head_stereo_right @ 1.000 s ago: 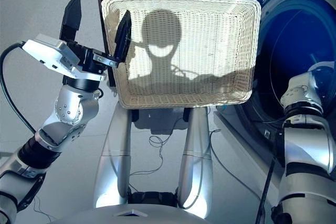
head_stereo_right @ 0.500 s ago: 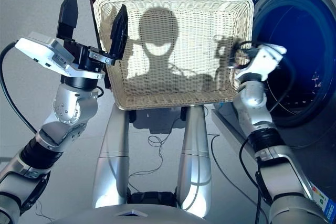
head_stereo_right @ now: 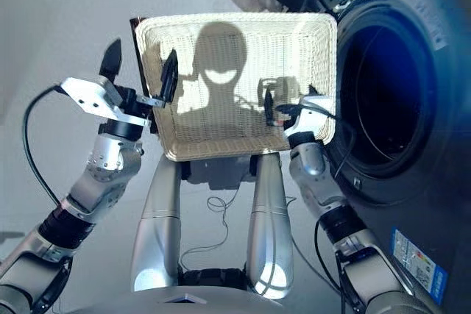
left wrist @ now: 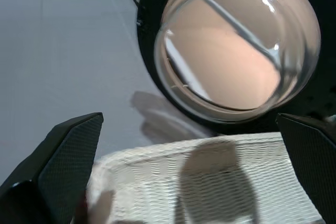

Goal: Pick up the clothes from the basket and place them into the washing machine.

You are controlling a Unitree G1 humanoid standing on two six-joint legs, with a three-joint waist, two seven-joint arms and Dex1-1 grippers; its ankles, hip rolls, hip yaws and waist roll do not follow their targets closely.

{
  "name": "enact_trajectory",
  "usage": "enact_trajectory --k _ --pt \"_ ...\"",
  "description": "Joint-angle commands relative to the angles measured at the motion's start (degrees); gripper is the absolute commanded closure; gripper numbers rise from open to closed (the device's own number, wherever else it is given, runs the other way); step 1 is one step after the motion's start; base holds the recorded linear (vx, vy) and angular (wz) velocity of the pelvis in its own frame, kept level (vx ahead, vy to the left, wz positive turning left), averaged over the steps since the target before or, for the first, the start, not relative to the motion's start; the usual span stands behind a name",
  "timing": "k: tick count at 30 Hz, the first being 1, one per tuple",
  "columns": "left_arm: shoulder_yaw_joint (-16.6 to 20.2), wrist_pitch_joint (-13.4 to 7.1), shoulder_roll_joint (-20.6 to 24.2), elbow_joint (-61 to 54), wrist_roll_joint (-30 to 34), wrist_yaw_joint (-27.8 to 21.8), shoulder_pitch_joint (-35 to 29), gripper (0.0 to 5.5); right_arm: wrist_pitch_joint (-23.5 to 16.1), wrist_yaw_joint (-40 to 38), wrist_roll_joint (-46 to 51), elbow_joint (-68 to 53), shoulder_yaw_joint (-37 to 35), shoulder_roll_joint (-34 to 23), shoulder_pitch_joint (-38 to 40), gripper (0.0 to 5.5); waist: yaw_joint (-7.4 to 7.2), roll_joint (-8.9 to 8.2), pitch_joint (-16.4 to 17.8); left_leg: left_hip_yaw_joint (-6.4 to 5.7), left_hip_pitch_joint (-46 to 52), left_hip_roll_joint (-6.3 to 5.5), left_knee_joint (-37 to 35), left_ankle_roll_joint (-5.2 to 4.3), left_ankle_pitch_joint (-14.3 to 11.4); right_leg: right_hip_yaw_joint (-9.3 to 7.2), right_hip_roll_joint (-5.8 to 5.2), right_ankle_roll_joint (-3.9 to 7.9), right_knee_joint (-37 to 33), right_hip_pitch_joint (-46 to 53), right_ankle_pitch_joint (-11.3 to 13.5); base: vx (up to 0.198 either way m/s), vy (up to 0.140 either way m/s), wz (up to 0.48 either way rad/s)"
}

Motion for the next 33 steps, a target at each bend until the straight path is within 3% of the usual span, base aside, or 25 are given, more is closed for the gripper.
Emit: enact_trajectory --k 1,6,11,13,17,23,29,31,33 --pt "0.6 -3.9 -0.8 0.8 2.2 -3.7 0.6 0.0 -2.8 2.2 -3.9 0.2 -1.1 -2.3 0.3 0.0 0.74 0.86 -0.9 5.13 10.5 -1.77 -9.1 2.39 2.0 -3.96 2.2 -1.59 -7.7 5.6 6.5 0.137 0.006 -0.044" --pt "1.7 -3.3 -7.4 14.3 -4.0 -10.0 4.6 0.0 -0.4 3.0 -7.0 11.2 -3.1 0.4 2.1 0.0 1.2 1.06 -0.9 4.89 23.0 -1.59 -16.0 2.03 3.0 -4.83 1.91 -1.09 -15.3 17.8 8.3 0.121 0.004 -0.061" --pt "4.1 -0.6 -12.1 31.5 -7.8 -16.6 8.8 0.0 1.7 7.2 -5.4 19.5 -6.2 3.8 6.2 0.0 1.4 0.85 -5.4 4.22 31.1 -2.07 -21.4 1.63 4.0 -5.74 2.45 -0.82 -21.2 26.7 9.3 0.15 0.006 0.031" --pt "5.7 0.5 -13.5 35.1 -9.6 -19.2 11.5 0.0 2.3 8.9 -4.4 22.2 -7.1 5.1 8.3 0.0 1.47 0.78 -7.6 4.18 33.9 -1.73 -23.3 1.46 4.2 -6.23 2.54 -0.81 -23.3 29.9 9.5 0.189 0.014 0.04" --pt "9.1 1.5 -15.1 43.1 -7.5 -21.3 16.0 0.0 4.1 12.2 -3.2 29.4 -9.6 7.7 12.7 0.0 1.6 0.51 -12.5 4.0 39.9 -1.45 -27.3 1.2 4.2 -6.8 2.51 -0.62 -27.7 35.8 9.6 0.201 0.016 0.088" --pt "14.3 2.8 -17.0 57.1 -1.4 -20.3 19.0 0.0 6.5 15.0 -2.2 36.9 -12.4 10.0 16.8 0.0 1.44 0.47 -18.9 4.8 45.9 -1.2 -31.8 0.99 4.5 -6.67 2.0 0.1 -32.1 41.5 10.5 0.159 0.033 -0.007" --pt "17.0 4.6 -18.4 67.5 2.1 -20.8 19.9 0.0 8.2 15.4 -3.4 44.4 -14.8 11.8 19.0 0.0 1.28 0.25 -22.9 5.16 48.0 -1.06 -32.9 0.77 4.1 -7.13 1.37 0.7 -34.9 44.7 11.2 0.086 0.018 -0.054" --pt "17.4 5.8 -18.7 71.4 3.5 -21.0 19.9 0.0 9.5 15.2 1.7 49.3 -18.5 13.7 19.0 0.0 1.02 0.15 -23.9 5.26 48.6 -0.98 -32.9 0.76 3.8 -7.14 1.33 0.71 -35.0 45.5 11.0 0.069 0.011 -0.005" --pt "18.3 7.0 -18.9 74.8 4.8 -21.2 19.6 0.0 10.0 15.0 0.8 52.2 -19.2 14.7 18.5 0.0 0.89 0.16 -24.4 5.41 49.2 -0.76 -32.9 0.81 3.6 -7.12 1.42 0.66 -34.5 46.0 10.7 0.028 0.009 -0.006"
